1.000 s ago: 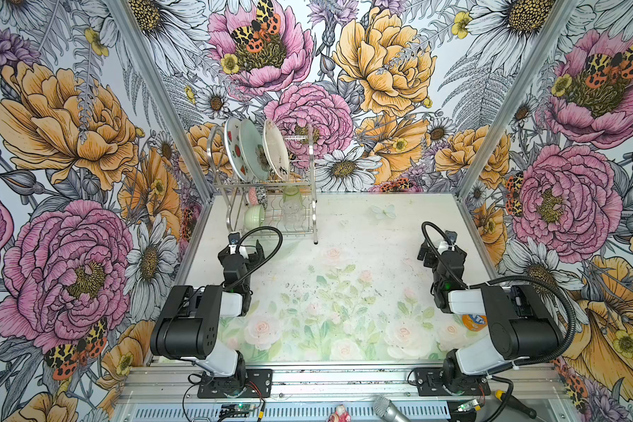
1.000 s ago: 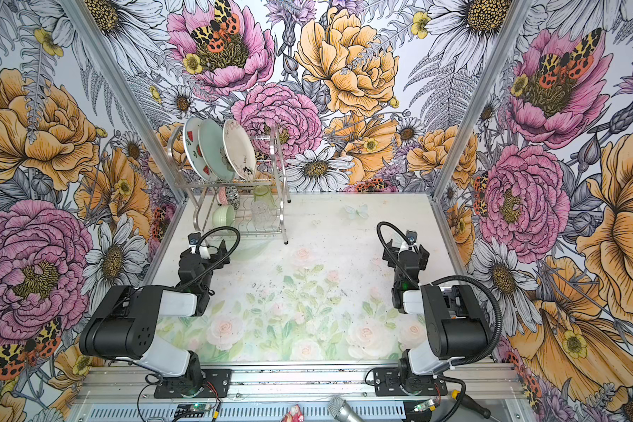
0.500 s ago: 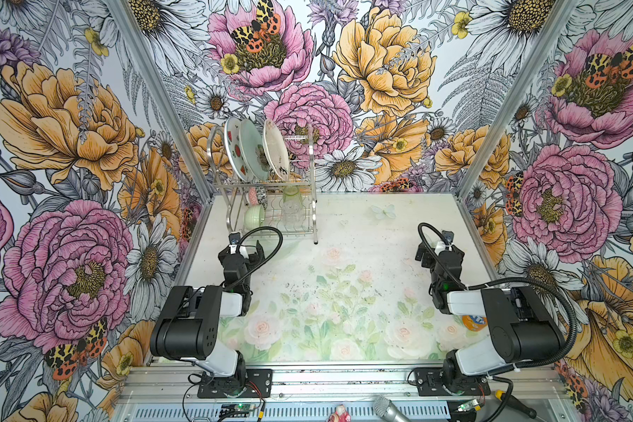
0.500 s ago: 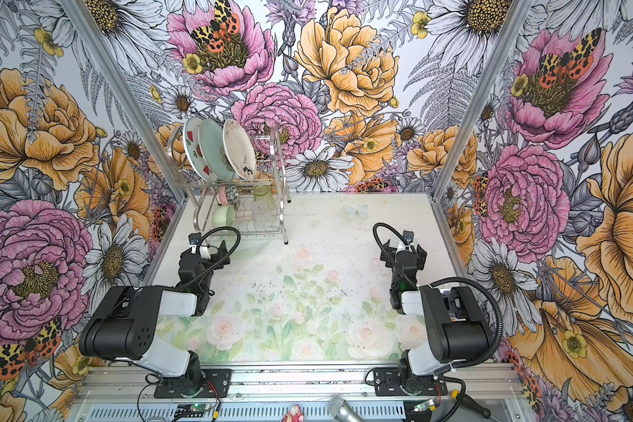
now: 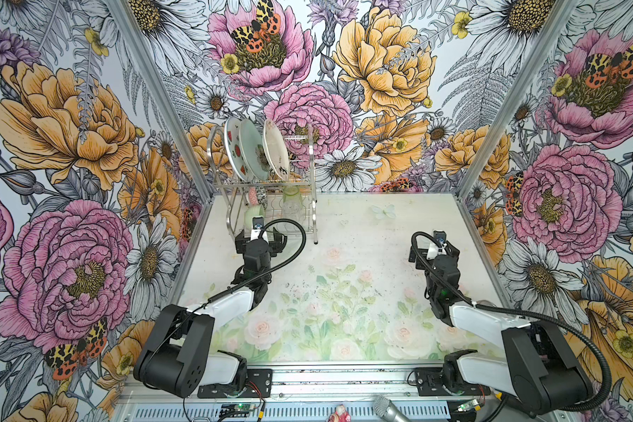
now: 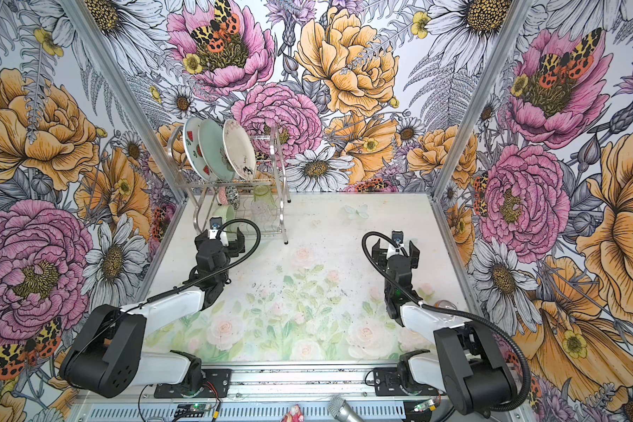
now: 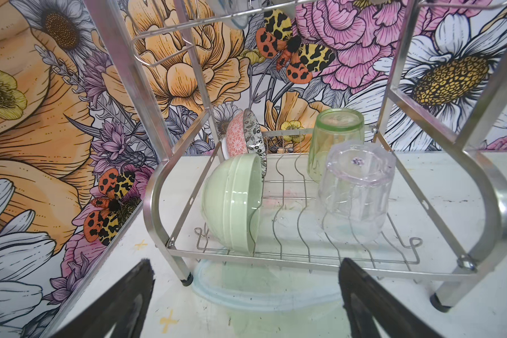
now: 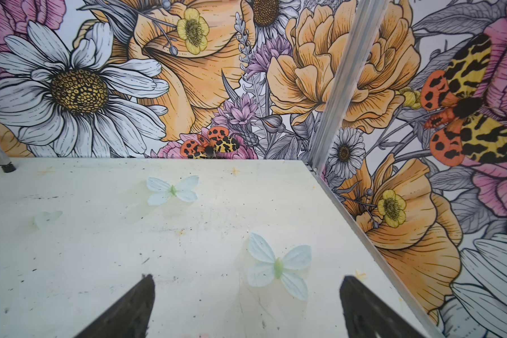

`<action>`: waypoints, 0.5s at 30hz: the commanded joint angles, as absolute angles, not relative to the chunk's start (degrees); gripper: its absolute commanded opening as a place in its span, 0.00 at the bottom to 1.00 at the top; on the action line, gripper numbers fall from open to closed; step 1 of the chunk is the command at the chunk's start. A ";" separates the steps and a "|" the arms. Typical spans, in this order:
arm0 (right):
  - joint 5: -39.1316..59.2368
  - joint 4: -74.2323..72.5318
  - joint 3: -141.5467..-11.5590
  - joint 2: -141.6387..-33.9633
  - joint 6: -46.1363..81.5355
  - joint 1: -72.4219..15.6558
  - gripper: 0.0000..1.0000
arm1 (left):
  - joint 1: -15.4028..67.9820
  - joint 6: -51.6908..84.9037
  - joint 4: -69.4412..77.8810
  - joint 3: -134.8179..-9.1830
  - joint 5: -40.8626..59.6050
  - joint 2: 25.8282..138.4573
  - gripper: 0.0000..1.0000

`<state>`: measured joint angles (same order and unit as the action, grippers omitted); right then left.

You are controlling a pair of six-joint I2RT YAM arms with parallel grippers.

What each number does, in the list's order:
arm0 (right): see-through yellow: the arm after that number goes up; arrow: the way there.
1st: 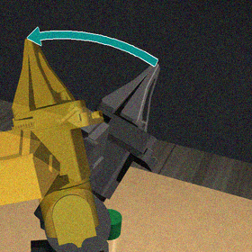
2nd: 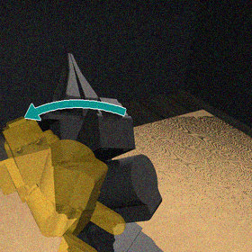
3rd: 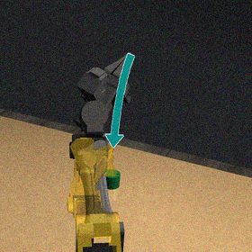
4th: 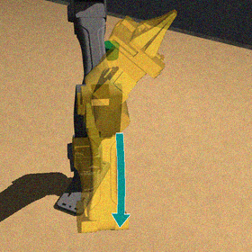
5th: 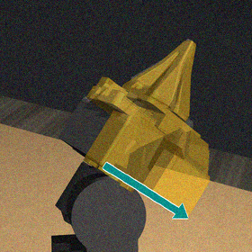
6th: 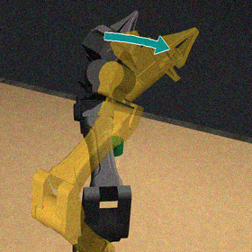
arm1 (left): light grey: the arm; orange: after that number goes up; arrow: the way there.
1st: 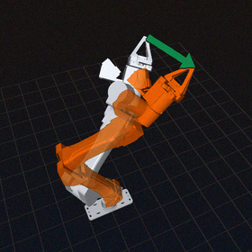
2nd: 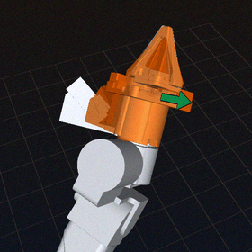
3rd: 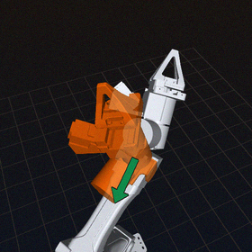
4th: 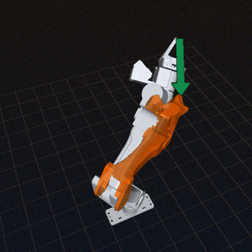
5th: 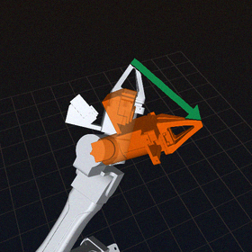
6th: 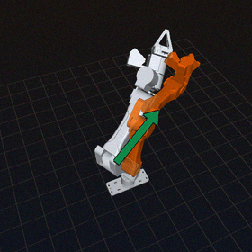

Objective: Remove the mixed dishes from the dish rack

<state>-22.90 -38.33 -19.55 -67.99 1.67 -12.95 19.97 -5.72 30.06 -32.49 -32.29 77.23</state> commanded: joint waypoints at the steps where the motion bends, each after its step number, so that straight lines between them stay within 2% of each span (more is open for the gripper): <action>1: -22.97 -27.89 -20.69 -61.02 2.62 -15.38 0.99 | 24.39 -5.12 19.03 -36.05 -39.97 76.31 0.99; 5: -18.70 -14.86 -25.13 -54.33 3.56 -15.93 0.99 | 27.07 -3.42 10.53 -40.88 -39.00 75.81 0.99; 8: -13.93 -6.22 -28.78 -50.62 6.66 -15.91 1.00 | 27.57 2.27 4.52 -43.94 -31.93 74.65 0.99; 15: -1.00 0.52 -31.64 -45.61 15.67 -16.00 0.99 | 28.35 10.67 4.56 -46.93 -18.86 77.19 0.99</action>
<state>-8.73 -5.93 -29.74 -46.74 10.39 -15.75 27.88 5.98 6.96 -44.93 -26.20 75.53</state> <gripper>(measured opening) 0.995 0.987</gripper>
